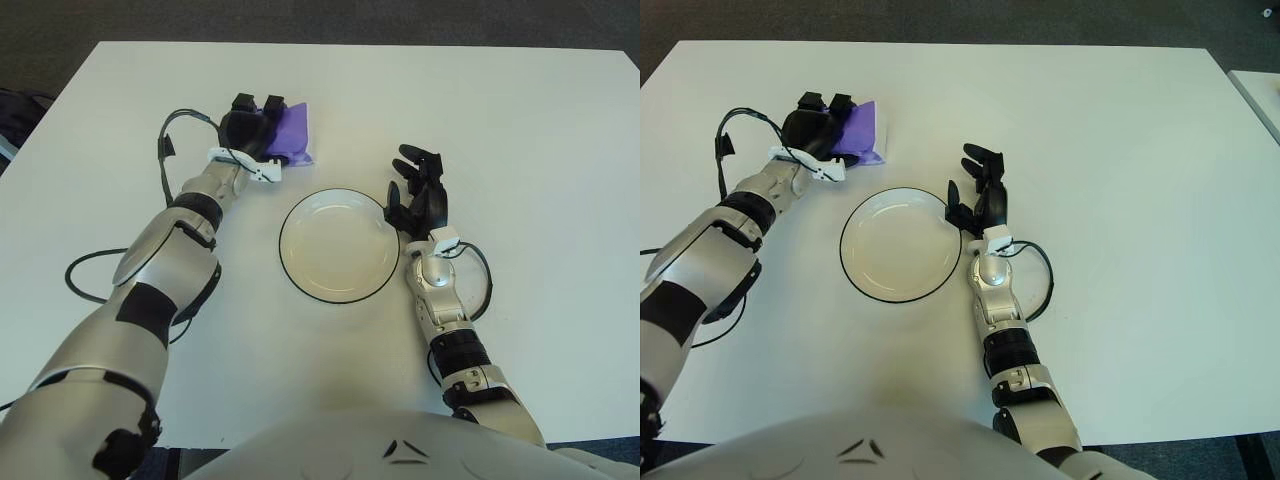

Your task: Put the tissue paper into the plate.

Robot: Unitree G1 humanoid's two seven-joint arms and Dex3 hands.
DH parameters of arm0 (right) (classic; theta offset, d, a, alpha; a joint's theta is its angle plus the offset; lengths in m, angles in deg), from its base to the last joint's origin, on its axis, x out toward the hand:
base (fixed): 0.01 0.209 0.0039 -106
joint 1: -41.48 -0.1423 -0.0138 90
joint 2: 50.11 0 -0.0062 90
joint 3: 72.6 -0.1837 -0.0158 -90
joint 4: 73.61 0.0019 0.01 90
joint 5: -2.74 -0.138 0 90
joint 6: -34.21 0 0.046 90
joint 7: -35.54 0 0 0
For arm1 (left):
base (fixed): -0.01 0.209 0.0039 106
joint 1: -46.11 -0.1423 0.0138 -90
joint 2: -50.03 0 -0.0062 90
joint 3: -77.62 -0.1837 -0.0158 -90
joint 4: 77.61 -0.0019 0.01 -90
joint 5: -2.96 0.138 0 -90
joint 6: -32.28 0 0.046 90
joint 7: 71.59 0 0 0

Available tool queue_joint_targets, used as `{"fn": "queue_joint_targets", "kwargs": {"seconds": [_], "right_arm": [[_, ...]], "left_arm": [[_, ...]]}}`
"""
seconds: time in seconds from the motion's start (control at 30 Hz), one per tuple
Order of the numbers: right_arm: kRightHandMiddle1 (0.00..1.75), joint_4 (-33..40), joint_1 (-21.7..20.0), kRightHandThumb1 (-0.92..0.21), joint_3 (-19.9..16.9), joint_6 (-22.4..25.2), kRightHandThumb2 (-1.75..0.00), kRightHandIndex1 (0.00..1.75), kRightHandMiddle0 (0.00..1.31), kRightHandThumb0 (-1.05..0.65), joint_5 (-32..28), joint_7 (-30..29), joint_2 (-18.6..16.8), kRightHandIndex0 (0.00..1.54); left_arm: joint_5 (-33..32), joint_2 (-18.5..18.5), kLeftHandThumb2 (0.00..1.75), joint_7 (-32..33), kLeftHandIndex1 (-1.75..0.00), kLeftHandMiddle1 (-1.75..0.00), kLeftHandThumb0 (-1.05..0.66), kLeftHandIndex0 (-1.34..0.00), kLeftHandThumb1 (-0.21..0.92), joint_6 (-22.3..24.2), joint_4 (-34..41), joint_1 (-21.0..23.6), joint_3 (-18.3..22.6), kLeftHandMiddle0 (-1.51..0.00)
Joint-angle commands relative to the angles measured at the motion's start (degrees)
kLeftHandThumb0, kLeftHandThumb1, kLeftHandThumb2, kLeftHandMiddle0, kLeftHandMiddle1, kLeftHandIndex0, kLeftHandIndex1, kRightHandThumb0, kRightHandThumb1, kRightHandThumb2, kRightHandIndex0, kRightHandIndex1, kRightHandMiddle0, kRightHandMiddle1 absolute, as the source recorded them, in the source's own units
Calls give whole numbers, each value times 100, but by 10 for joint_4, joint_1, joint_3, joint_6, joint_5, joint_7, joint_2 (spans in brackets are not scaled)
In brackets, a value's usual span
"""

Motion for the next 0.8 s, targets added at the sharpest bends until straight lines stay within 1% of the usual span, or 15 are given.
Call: {"fn": "queue_joint_targets", "kwargs": {"seconds": [0.0,0.23,0.4,0.57,0.7,0.77], "right_arm": [[112,-49,79,-66,-2,8,-89,81,2,-36,5,-1,-9,35],[112,-52,77,-66,-3,10,-90,81,2,-36,4,0,-7,35],[113,-53,76,-66,-4,10,-90,81,2,-36,4,1,-7,35],[113,-51,77,-66,-3,12,-90,80,2,-37,4,3,-5,34],[113,-49,78,-67,-4,14,-89,80,2,-38,4,4,-4,34],[113,-48,78,-67,-3,15,-89,80,2,-38,4,4,-3,34]], "left_arm": [[-1,-9,130,-27,-175,-175,-46,-60,32,-9,-20,-48,5,-115],[-8,4,130,-28,-175,-175,-46,-60,32,-28,-18,-42,22,-116],[-10,7,130,-22,-175,-175,-46,-60,32,-33,-16,-38,29,-117],[-16,20,130,9,-175,-175,-46,-60,33,-60,-10,-22,44,-117],[-16,26,129,23,-175,-175,-46,-59,33,-73,-7,-9,52,-116],[-25,34,128,37,-175,-175,-46,-58,34,-94,0,7,64,-116]]}}
